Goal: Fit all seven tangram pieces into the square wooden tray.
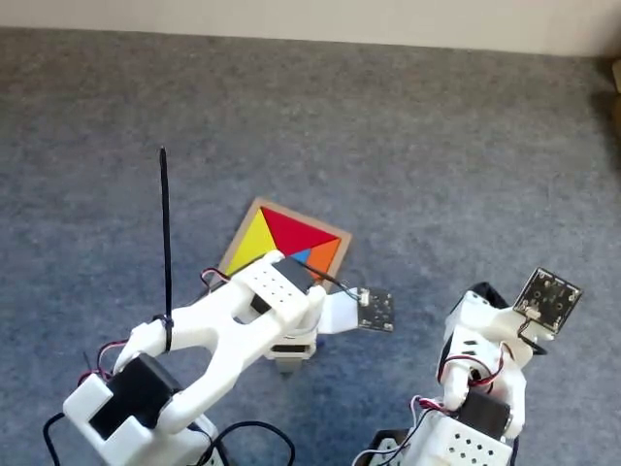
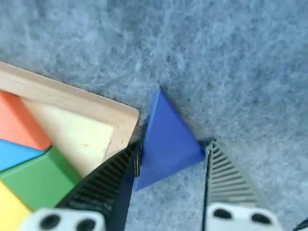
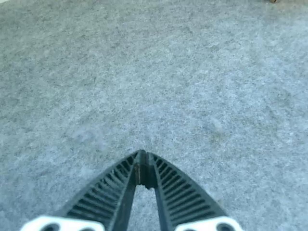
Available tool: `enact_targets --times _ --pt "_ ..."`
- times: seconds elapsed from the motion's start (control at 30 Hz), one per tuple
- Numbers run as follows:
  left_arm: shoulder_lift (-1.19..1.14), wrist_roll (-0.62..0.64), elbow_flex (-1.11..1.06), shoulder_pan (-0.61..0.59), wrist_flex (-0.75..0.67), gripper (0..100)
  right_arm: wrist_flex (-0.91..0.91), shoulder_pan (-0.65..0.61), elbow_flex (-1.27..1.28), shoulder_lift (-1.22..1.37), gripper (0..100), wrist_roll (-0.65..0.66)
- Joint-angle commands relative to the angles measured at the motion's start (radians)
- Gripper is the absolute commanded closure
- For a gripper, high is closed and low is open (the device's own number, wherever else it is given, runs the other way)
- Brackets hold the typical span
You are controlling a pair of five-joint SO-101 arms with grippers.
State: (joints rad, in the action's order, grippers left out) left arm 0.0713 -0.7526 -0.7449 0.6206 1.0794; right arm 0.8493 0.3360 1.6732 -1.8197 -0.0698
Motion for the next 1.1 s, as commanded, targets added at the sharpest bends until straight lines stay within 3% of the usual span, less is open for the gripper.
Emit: enact_targets --times 0.0,0.17,0.3,0.63,0.8,1.07 --pt "0.008 0.009 0.013 0.012 -0.009 85 -0.024 0.008 0.125 -0.016 99.0 0.011" --pt "0.016 0.011 0.033 0.012 0.072 86 -0.024 0.008 0.125 -0.016 99.0 0.011" --pt "0.016 0.121 0.119 0.005 0.158 86 -0.024 0.008 0.125 -0.016 99.0 0.011" --pt "0.016 0.187 0.254 -0.001 0.238 86 -0.024 0.010 0.125 -0.016 99.0 0.012" --pt "0.004 0.189 0.321 -0.074 0.232 86 -0.024 0.010 0.125 -0.016 99.0 0.012" --pt "0.004 0.192 0.265 -0.147 0.086 85 -0.024 0.010 0.125 -0.016 99.0 0.012"
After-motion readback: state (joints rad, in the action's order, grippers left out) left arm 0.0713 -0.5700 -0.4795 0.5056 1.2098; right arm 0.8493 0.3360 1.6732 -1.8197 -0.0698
